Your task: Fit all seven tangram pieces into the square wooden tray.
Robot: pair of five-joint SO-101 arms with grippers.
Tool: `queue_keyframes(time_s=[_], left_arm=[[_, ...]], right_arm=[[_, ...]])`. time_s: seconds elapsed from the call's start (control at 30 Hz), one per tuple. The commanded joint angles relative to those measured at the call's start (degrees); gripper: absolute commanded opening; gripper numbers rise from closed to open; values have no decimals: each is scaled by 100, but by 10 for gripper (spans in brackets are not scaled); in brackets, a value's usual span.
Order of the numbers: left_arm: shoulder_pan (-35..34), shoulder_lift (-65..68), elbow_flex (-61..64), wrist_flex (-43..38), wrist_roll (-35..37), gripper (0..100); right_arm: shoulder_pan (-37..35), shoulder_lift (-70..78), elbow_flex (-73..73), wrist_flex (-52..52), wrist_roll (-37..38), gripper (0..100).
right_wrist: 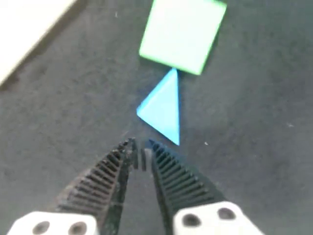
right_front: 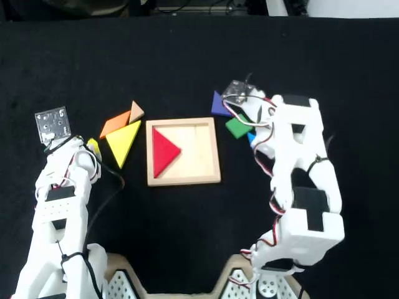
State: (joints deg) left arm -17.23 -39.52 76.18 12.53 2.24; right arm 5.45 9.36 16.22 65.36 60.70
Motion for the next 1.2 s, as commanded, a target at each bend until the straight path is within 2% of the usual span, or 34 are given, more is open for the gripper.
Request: queue_keyframes(time_s=[0.0, 0.27, 0.67, 0.87, 1.17], left_arm=[[57, -9, -48, -97, 18, 152], [40, -9, -57, -97, 18, 152], [57, -9, -66, -97, 18, 152], [57, -9, -57, -97, 18, 152], [57, -9, -57, -97, 18, 152]], right_arm=[[-132, 171, -470, 176, -88, 225], [-211, 1349, -1613, 1037, 466, 251], [-281, 1675, -1710, 738, 440, 250], [-273, 1895, -1613, 554, 440, 155], [-273, 1710, -1763, 738, 440, 148]])
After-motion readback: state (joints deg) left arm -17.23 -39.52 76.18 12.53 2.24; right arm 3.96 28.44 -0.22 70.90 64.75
